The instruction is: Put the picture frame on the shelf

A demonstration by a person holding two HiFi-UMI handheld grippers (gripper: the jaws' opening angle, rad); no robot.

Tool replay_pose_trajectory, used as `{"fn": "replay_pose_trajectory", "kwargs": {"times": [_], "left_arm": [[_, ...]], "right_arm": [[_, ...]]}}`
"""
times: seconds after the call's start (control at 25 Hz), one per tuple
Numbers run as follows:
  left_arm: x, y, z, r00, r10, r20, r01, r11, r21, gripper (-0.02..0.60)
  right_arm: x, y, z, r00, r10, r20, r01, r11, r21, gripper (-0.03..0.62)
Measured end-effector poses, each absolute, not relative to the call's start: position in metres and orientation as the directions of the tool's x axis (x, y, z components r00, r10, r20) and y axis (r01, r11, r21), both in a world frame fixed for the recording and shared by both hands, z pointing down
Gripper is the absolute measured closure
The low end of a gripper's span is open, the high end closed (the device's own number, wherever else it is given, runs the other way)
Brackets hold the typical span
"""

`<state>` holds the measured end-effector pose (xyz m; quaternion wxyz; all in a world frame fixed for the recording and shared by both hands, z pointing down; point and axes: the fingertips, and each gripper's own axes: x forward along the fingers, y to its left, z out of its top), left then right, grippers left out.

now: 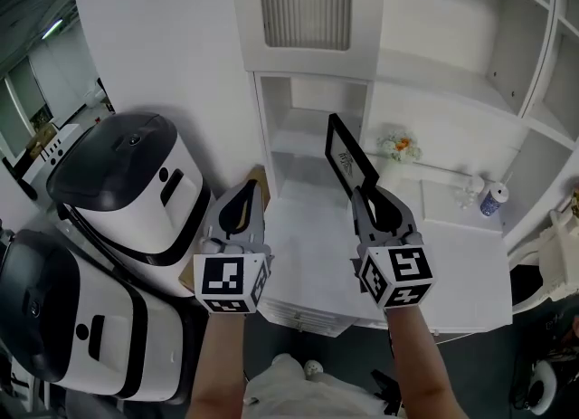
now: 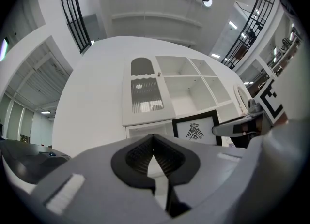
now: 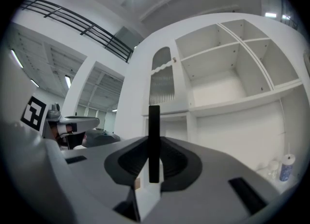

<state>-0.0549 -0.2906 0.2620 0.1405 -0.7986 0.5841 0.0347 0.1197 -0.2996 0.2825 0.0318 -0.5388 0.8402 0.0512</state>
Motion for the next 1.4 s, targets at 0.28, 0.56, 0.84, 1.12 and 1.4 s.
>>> {"fn": "replay_pose_trajectory", "kwargs": {"times": [0.28,0.56,0.84,1.12,1.4], "left_arm": [[-0.051,-0.314,0.267,0.344,-0.916,-0.205,-0.932,-0.308,-0.189,0.572],[-0.049,-0.354,0.278,0.385,-0.908,-0.168,-0.916,-0.352,-0.195,0.572],[-0.056,-0.391,0.291,0.415,-0.898,-0.142,-0.902,-0.387,-0.189,0.572],[-0.070,-0.426,0.288,0.433,-0.889,-0.151,-0.896,-0.406,-0.181,0.572],[-0.078,-0.453,0.293,0.447,-0.884,-0.136,-0.884,-0.414,-0.215,0.572]], "right_arm": [[0.113,-0.322,0.301,-0.432,-0.894,-0.115,-0.886,0.445,-0.130,0.519],[0.111,-0.360,0.326,-0.406,-0.905,-0.123,-0.826,0.421,-0.373,0.519],[0.109,-0.403,0.344,-0.334,-0.935,-0.117,-0.769,0.342,-0.540,0.519],[0.099,-0.442,0.365,-0.289,-0.952,-0.099,-0.635,0.268,-0.725,0.519],[0.090,-0.474,0.386,-0.249,-0.963,-0.106,-0.461,0.214,-0.862,0.519]]}}
